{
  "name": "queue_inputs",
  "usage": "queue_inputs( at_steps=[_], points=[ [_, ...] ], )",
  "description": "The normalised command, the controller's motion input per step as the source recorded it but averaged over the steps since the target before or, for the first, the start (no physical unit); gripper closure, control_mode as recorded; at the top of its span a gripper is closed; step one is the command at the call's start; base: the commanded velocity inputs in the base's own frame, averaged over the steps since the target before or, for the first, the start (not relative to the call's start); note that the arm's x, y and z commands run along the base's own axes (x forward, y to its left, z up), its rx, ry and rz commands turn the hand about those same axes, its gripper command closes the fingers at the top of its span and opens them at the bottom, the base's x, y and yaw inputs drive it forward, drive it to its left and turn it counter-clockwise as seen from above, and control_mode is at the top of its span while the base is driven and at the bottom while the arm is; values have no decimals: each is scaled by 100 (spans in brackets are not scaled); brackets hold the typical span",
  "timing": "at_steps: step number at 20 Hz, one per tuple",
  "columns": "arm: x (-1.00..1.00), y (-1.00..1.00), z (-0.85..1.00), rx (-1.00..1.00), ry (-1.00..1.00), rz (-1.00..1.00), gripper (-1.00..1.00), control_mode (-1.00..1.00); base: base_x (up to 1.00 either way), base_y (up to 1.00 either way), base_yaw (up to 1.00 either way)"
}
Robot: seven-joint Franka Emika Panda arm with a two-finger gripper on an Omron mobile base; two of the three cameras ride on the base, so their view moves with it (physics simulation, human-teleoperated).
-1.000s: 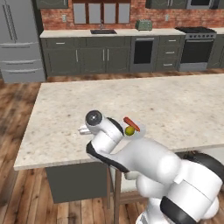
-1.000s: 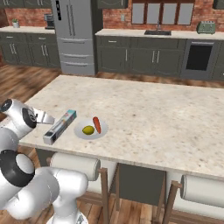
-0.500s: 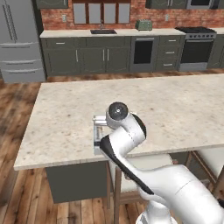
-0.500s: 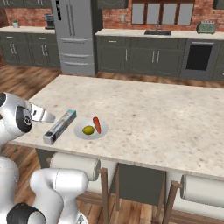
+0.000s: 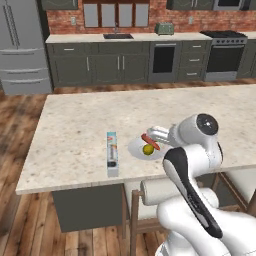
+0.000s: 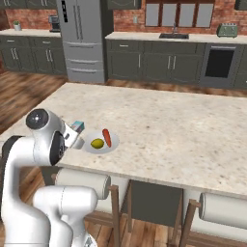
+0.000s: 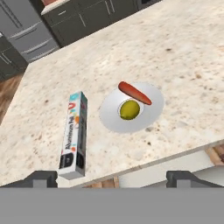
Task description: Retrieve the tupperware and aluminum foil from the cabinet and place them on the dining counter near the plate with lemon and carrot to prepare for storing leftovers.
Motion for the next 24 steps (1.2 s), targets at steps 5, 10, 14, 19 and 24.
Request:
queue_inputs(
  at_steps=[5,10,14,19,24],
  points=[
    [0,-50,20,12,1,0,-100,-100,0,0,0],
    [0,-2,5,0,1,0,-100,-100,0,0,0],
    [-4,0,0,0,0,0,-100,-100,0,0,0],
    [0,0,0,0,0,0,-100,100,-73,-3,-5],
    [0,0,0,0,0,0,-100,100,-70,-43,-18]
  ],
)
